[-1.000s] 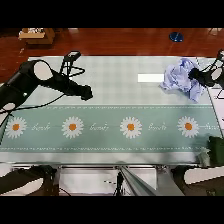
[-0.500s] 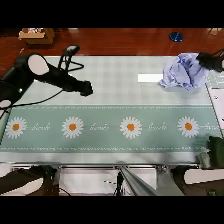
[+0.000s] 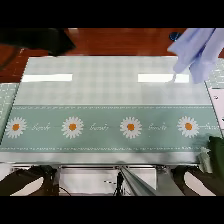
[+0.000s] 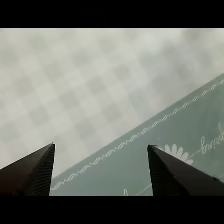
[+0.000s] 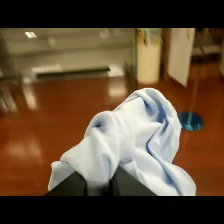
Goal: Fold the shirts.
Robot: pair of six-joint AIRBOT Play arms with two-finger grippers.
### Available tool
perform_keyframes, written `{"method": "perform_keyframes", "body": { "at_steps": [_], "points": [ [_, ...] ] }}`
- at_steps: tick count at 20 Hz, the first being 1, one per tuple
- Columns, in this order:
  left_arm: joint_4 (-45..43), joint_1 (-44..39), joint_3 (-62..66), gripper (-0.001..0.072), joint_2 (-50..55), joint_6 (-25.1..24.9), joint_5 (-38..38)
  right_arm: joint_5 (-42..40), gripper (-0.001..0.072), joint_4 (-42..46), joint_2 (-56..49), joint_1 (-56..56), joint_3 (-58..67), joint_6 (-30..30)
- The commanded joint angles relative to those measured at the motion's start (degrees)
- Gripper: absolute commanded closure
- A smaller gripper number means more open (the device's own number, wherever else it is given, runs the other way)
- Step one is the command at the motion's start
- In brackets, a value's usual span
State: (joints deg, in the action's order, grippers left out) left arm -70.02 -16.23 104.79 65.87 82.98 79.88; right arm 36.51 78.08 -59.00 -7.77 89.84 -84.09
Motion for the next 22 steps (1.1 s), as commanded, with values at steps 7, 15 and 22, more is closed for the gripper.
{"method": "perform_keyframes", "body": {
  "at_steps": [7, 15, 22],
  "points": [
    [-9.14, 0.2, 6.56, 0.0002, -14.86, 1.68, 5.31, 12.46, 0.0686, 0.39, 12.96, 5.68, 0.31, 0.7],
    [-11.3, 0.2, -1.62, 0.0002, -14.29, 2.84, 10.38, 34.18, 0.0687, -3.34, 1.7, 16.17, -1.53, 2.69],
    [-13.0, 0.2, -8.81, 0.0002, -14.34, 2.82, 10.4, 21.81, 0.0681, -1.22, -21.38, 47.43, -3.61, -1.86]
  ]
}}
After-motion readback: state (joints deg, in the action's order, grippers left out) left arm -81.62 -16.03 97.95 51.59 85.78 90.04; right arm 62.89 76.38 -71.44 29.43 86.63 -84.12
